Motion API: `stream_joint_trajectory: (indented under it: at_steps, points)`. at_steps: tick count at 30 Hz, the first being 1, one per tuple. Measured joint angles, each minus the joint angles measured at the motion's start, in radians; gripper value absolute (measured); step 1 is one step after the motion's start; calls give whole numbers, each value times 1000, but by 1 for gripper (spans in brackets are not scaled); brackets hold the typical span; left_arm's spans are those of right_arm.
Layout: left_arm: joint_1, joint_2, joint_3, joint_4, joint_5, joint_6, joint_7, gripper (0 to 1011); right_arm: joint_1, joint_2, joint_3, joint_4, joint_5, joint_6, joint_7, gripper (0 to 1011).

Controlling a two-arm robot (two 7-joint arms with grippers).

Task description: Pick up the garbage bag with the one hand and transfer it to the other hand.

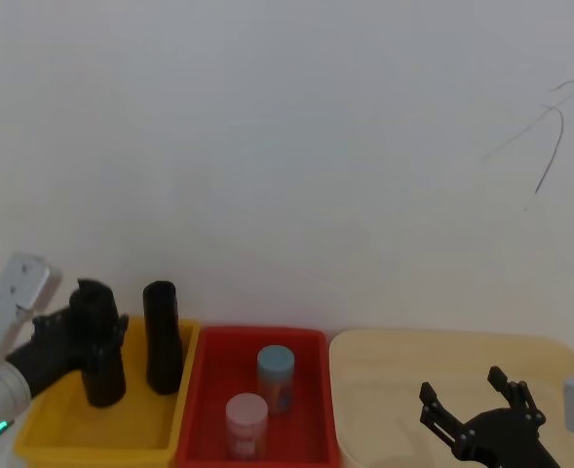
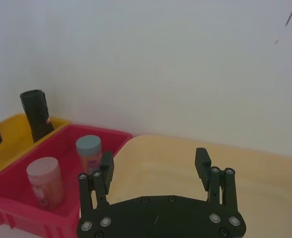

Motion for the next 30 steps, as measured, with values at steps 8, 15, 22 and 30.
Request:
stream_joint_trajectory:
  at_steps: [8,15,22,30]
  points:
    - [-27,15,-21,-56,-34,-8,-45,446,0,0,0,0,0,0,0,1001]
    - [-61,17,-26,-89,-97,22,-113,446,0,0,0,0,0,0,0,1001]
    - [-89,12,-14,-105,-154,72,-173,446,0,0,0,0,0,0,0,1001]
    - [-117,2,26,-111,-201,131,-239,446,0,0,0,0,0,0,0,1001]
